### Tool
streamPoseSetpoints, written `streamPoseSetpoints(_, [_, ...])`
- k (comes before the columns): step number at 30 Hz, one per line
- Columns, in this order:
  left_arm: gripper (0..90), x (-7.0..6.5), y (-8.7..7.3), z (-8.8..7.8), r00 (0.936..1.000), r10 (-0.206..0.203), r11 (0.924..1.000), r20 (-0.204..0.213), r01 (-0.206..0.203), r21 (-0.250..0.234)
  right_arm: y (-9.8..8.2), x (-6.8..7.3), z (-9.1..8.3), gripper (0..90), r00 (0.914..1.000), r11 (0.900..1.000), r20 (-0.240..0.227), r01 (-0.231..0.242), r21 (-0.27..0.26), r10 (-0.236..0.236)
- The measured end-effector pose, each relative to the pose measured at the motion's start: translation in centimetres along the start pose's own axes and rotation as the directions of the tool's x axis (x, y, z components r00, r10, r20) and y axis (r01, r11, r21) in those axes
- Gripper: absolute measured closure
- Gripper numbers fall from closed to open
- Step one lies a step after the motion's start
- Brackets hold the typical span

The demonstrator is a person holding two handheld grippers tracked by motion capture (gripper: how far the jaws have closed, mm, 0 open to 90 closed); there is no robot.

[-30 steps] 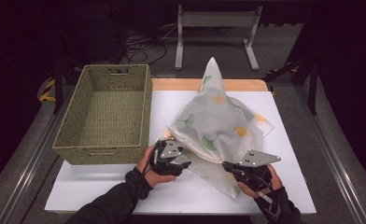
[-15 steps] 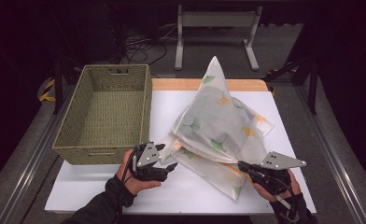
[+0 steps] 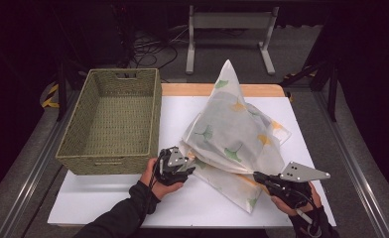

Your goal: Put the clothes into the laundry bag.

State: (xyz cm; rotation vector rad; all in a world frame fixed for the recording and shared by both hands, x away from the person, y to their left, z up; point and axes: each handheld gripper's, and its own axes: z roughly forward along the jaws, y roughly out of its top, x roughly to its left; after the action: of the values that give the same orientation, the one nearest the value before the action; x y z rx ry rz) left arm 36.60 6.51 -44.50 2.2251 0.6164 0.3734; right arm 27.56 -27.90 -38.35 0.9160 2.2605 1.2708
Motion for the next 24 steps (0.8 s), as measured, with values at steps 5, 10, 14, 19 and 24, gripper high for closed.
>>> streamPoseSetpoints(5, [90.0, -0.1, -0.2, -0.5, 0.9997, 0.007, 1.0, 0.022, -0.007, 0.0, 0.0, 0.1, 0.2, 89.4, 0.9999, 1.0, 0.008, 0.013, 0.002, -0.013])
streamPoseSetpoints(10, [58.9, 0.2, -0.7, -1.4, 0.9986, -0.027, 0.9994, -0.045, 0.026, -0.023, 0.1, 0.1, -0.1, 89.5, 0.9997, 1.0, 0.015, 0.021, 0.001, -0.021])
streamPoseSetpoints(14, [41.6, -0.3, -1.0, -1.1, 0.9978, -0.026, 0.9997, -0.062, 0.026, -0.004, 0.1, -0.2, -0.8, 89.5, 0.9995, 1.0, 0.031, 0.01, -0.009, -0.01])
streamPoseSetpoints(19, [33.4, -0.5, -0.7, 1.0, 0.9987, -0.05, 0.9977, -0.012, 0.051, 0.044, 0.0, -0.3, -1.0, 89.5, 0.9997, 1.0, 0.025, 0.001, -0.015, -0.001])
streamPoseSetpoints(24, [32.8, 0.0, -0.2, 2.4, 0.9979, -0.061, 0.997, -0.022, 0.062, 0.047, 0.0, -0.2, -0.8, 89.5, 0.9997, 1.0, 0.021, 0.011, -0.012, -0.01])
